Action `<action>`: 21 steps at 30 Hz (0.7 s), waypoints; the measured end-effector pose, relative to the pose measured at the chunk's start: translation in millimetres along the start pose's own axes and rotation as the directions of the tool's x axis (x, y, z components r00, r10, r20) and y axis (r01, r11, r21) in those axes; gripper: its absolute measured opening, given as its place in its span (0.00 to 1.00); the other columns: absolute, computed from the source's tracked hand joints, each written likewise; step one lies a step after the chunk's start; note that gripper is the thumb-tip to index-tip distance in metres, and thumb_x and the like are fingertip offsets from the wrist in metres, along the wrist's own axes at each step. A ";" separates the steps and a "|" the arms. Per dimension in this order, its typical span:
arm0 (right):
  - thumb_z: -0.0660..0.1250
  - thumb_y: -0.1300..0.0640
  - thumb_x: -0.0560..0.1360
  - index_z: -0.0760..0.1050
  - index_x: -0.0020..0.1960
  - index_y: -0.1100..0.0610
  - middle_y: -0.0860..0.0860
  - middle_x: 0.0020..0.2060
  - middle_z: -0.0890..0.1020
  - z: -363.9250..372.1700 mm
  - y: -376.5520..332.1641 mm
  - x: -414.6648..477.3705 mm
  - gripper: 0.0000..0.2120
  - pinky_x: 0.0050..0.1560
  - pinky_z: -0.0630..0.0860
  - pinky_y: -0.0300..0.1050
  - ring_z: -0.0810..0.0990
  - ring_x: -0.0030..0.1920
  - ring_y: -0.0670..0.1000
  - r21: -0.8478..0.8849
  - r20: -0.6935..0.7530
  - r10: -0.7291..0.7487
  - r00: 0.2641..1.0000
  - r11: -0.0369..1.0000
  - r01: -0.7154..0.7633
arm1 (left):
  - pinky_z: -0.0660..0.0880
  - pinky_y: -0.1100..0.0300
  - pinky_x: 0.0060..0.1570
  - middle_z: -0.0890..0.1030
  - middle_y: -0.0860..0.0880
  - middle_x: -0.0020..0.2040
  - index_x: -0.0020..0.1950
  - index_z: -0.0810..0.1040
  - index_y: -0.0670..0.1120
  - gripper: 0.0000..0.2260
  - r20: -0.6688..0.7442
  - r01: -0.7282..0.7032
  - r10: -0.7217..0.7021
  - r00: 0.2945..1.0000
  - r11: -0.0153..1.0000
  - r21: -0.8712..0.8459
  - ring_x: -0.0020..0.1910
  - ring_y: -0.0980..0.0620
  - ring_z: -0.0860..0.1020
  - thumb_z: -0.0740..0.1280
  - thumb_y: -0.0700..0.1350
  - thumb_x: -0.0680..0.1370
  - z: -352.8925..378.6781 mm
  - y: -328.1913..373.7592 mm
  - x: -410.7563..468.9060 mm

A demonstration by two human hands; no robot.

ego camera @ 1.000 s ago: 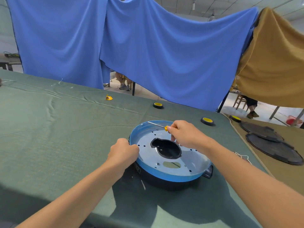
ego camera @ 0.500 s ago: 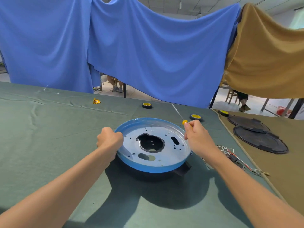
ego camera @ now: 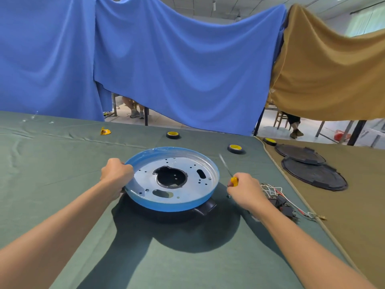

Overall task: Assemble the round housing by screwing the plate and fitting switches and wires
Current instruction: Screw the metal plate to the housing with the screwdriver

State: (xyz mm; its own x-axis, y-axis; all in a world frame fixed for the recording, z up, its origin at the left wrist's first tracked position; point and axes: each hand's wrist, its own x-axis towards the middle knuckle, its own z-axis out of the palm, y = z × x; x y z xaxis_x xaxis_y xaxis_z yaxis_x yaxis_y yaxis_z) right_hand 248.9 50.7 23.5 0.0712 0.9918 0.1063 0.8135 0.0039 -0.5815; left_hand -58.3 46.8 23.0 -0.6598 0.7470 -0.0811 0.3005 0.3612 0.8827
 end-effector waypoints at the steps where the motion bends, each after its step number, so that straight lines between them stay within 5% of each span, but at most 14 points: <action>1: 0.65 0.62 0.73 0.77 0.43 0.62 0.58 0.41 0.80 5.4 -0.7 1.9 0.03 0.41 0.72 0.49 0.77 0.46 0.60 -0.029 0.000 0.015 1.000 0.999 -0.015 | 0.80 0.47 0.43 0.78 0.37 0.51 0.52 0.77 0.37 0.09 0.004 0.030 -0.030 1.000 0.999 -0.043 0.46 0.38 0.79 0.61 0.36 0.75 -1.0 -1.5 -1.0; 4: 0.66 0.61 0.74 0.76 0.43 0.62 0.59 0.42 0.79 18.9 0.8 7.8 0.04 0.41 0.73 0.50 0.76 0.48 0.60 -0.085 -0.017 0.071 0.997 0.994 -0.072 | 0.79 0.45 0.54 0.79 0.36 0.54 0.51 0.75 0.39 0.11 0.061 0.130 -0.120 0.991 0.965 -0.227 0.50 0.36 0.80 0.66 0.42 0.72 -6.1 -7.3 -14.6; 7: 0.66 0.61 0.75 0.77 0.45 0.62 0.61 0.46 0.79 23.1 3.5 11.5 0.04 0.48 0.76 0.54 0.76 0.51 0.61 -0.121 -0.056 0.084 0.995 0.989 -0.090 | 0.77 0.44 0.52 0.80 0.38 0.52 0.52 0.75 0.39 0.18 0.127 0.152 -0.117 0.985 0.935 -0.322 0.51 0.36 0.80 0.67 0.49 0.67 -11.1 -9.5 -38.9; 11: 0.64 0.61 0.74 0.75 0.43 0.62 0.63 0.48 0.80 19.9 3.6 10.6 0.04 0.45 0.72 0.51 0.76 0.53 0.64 -0.199 -0.080 0.071 0.994 0.976 -0.086 | 0.70 0.52 0.43 0.75 0.43 0.46 0.56 0.72 0.39 0.18 0.138 0.132 -0.089 0.986 0.931 -0.339 0.44 0.42 0.74 0.69 0.48 0.73 -10.5 -15.1 -67.8; 15: 0.63 0.61 0.75 0.69 0.41 0.60 0.64 0.49 0.79 18.2 1.1 5.4 0.05 0.44 0.70 0.50 0.75 0.54 0.64 -0.218 -0.082 0.083 0.993 0.971 -0.099 | 0.72 0.47 0.59 0.74 0.42 0.59 0.57 0.72 0.43 0.19 0.176 0.170 -0.123 0.977 0.943 -0.285 0.60 0.40 0.71 0.70 0.48 0.69 0.5 -23.7 -93.0; 18: 0.62 0.62 0.75 0.74 0.43 0.61 0.60 0.45 0.79 15.3 -5.0 5.9 0.04 0.41 0.69 0.49 0.75 0.46 0.62 -0.075 -0.131 0.133 0.982 0.987 -0.144 | 0.69 0.49 0.54 0.69 0.44 0.60 0.54 0.70 0.44 0.12 0.153 0.200 -0.164 0.975 0.943 -0.265 0.61 0.42 0.65 0.67 0.43 0.73 6.5 -22.5 -101.8; 21: 0.63 0.65 0.75 0.75 0.40 0.61 0.56 0.38 0.77 17.1 -18.1 5.2 0.06 0.38 0.69 0.49 0.73 0.41 0.59 0.177 -0.181 0.168 0.969 0.975 -0.136 | 0.70 0.45 0.62 0.74 0.42 0.60 0.60 0.71 0.43 0.14 0.205 0.234 -0.166 0.965 0.896 -0.378 0.62 0.40 0.70 0.63 0.38 0.75 6.9 -12.7 -99.2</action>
State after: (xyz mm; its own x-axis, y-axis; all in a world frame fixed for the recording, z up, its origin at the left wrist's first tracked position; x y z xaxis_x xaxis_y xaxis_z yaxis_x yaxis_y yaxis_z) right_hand 224.7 58.0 20.8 0.3102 0.9386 0.1512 0.6809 -0.1084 -0.7243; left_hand 8.1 -28.1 16.7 -0.5454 0.7750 -0.3193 -0.1453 0.2877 0.9466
